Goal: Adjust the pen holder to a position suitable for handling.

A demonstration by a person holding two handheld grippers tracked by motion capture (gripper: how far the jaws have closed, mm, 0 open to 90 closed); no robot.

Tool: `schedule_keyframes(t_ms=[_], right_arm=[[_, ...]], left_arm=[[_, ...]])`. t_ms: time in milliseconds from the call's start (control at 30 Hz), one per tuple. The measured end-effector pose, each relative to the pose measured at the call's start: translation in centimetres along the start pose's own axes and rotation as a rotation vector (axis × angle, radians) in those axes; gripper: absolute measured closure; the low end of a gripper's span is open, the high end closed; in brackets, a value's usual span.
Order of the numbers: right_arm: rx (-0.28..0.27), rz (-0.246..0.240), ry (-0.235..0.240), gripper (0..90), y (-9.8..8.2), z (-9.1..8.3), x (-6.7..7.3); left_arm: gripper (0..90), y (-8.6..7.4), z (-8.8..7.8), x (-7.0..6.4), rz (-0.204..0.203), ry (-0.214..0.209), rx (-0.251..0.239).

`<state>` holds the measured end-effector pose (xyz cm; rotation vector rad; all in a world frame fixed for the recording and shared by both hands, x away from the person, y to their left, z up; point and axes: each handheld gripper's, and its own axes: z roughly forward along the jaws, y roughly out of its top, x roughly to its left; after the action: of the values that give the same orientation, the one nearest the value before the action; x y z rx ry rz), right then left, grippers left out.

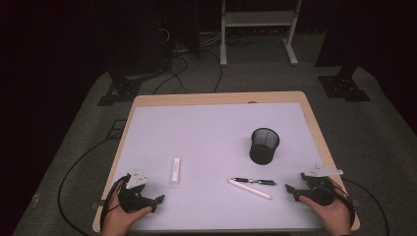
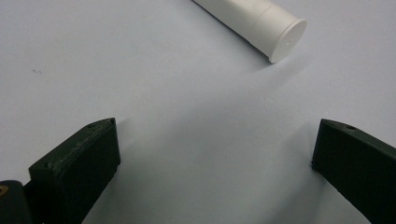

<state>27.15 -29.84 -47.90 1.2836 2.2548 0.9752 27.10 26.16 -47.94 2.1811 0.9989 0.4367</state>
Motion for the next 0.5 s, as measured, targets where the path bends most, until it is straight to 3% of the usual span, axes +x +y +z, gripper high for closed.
schedule_keyframes(t_ms=[500], right_arm=[[-0.057, 0.005, 0.023, 27.2, 2.1, -0.2, -0.3]], left_arm=[[0.2, 0.0, 0.0, 0.0, 0.001, 0.000, 0.002]])
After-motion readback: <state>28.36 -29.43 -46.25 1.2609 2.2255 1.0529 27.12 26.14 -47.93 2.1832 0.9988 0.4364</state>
